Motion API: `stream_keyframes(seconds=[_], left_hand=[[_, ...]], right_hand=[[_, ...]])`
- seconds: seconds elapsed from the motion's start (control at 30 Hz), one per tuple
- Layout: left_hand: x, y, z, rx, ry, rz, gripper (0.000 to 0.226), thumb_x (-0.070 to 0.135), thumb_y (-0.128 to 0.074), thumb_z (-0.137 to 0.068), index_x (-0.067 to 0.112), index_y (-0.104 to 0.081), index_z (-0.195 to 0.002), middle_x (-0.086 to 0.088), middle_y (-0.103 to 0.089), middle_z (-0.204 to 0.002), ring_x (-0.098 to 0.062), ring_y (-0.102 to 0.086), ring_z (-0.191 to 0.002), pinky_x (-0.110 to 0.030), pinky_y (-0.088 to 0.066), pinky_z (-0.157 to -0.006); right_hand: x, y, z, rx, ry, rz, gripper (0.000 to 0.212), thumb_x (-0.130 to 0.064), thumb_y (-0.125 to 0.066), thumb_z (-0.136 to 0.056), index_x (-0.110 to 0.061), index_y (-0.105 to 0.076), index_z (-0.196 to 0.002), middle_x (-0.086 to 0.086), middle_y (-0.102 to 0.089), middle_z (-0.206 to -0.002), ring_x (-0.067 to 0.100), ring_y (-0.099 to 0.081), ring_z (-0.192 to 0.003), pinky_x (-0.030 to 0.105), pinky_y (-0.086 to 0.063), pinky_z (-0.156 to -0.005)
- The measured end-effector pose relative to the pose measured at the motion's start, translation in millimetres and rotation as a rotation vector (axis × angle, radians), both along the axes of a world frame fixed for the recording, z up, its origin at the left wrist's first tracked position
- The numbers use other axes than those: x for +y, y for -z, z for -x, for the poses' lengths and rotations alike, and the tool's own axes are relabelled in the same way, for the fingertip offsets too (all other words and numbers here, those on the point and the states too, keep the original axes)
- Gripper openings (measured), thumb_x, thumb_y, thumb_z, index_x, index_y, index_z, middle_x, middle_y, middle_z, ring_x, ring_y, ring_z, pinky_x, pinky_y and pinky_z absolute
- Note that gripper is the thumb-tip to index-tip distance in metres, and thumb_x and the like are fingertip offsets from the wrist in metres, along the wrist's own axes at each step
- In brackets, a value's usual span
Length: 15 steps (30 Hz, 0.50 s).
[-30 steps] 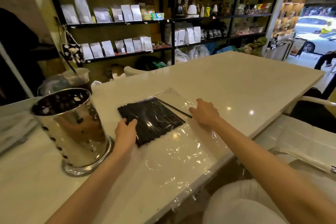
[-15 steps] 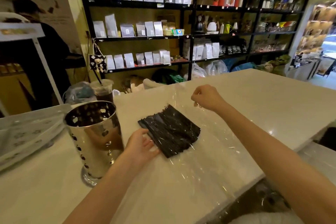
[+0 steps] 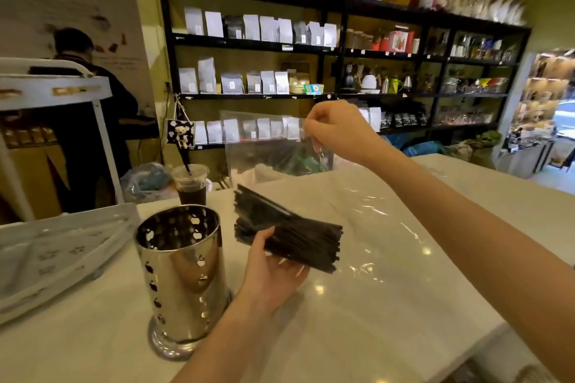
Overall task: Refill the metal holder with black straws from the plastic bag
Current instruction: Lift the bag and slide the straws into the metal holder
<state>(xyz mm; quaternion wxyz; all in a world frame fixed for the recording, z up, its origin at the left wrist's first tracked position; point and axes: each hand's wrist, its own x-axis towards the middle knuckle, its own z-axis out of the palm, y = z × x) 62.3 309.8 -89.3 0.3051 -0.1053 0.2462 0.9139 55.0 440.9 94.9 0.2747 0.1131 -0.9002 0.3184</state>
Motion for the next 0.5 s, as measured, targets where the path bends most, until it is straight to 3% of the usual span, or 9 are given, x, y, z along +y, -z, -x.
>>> stream_keyframes(seconds=[0.07, 0.13, 0.23, 0.33, 0.4, 0.5], left_hand=[[1.3, -1.7, 0.4, 0.037, -0.037, -0.019, 0.067, 0.032, -0.068, -0.065, 0.003, -0.050, -0.123, -0.018, -0.059, -0.123, -0.034, -0.055, -0.113, -0.043, -0.046, -0.091], [0.9, -5.0, -0.6, 0.079, -0.051, -0.055, 0.070, 0.035, -0.067, -0.065, 0.004, -0.048, -0.125, -0.018, -0.059, -0.125, -0.035, -0.054, -0.114, -0.045, -0.045, -0.094], [1.1, -16.8, -4.8, 0.155, -0.035, -0.087, 0.069, 0.040, -0.067, -0.066, 0.012, -0.050, -0.126, -0.016, -0.058, -0.128, -0.035, -0.053, -0.118, -0.045, -0.047, -0.089], [-1.1, -33.2, -10.1, 0.207, -0.090, -0.101, 0.053, 0.038, -0.063, -0.069, 0.017, -0.057, -0.117, -0.012, -0.068, -0.111, -0.030, -0.059, -0.108, -0.042, -0.048, -0.087], [-6.2, -47.0, -15.0, 0.243, -0.109, -0.157, 0.053, 0.038, -0.063, -0.069, 0.017, -0.058, -0.117, -0.012, -0.067, -0.113, -0.030, -0.059, -0.109, -0.042, -0.046, -0.092], [-15.8, -69.7, -19.2, 0.288, -0.143, -0.246, 0.054, 0.040, -0.064, -0.068, 0.016, -0.056, -0.116, -0.015, -0.064, -0.117, -0.028, -0.062, -0.104, -0.043, -0.054, -0.084]], right_hand=[[-1.5, -9.0, 3.1, 0.046, 0.008, 0.051, 0.020, -0.008, -0.050, -0.083, -0.003, -0.063, -0.068, 0.005, -0.058, -0.055, 0.016, -0.052, -0.053, 0.031, -0.049, -0.063], [-4.2, -19.4, 5.8, 0.066, 0.031, 0.020, 0.022, -0.008, -0.050, -0.083, 0.004, -0.065, -0.072, 0.006, -0.059, -0.056, 0.017, -0.052, -0.055, 0.035, -0.050, -0.068], [-3.0, -34.5, 8.0, 0.076, 0.031, 0.029, 0.023, -0.009, -0.052, -0.083, 0.005, -0.068, -0.073, 0.006, -0.061, -0.055, 0.019, -0.054, -0.055, 0.028, -0.051, -0.063], [-0.9, -48.2, 9.0, 0.112, 0.070, 0.015, 0.023, -0.011, -0.052, -0.085, 0.004, -0.066, -0.074, 0.003, -0.059, -0.053, 0.016, -0.055, -0.053, 0.018, -0.049, -0.054], [1.9, -55.4, 10.5, 0.157, 0.089, 0.085, 0.025, -0.013, -0.052, -0.085, 0.004, -0.066, -0.072, 0.004, -0.058, -0.054, 0.017, -0.055, -0.053, 0.021, -0.050, -0.058], [0.9, -62.7, 10.8, 0.259, 0.103, 0.219, 0.026, -0.012, -0.051, -0.084, 0.006, -0.065, -0.071, 0.004, -0.056, -0.052, 0.019, -0.052, -0.050, 0.022, -0.047, -0.058]])
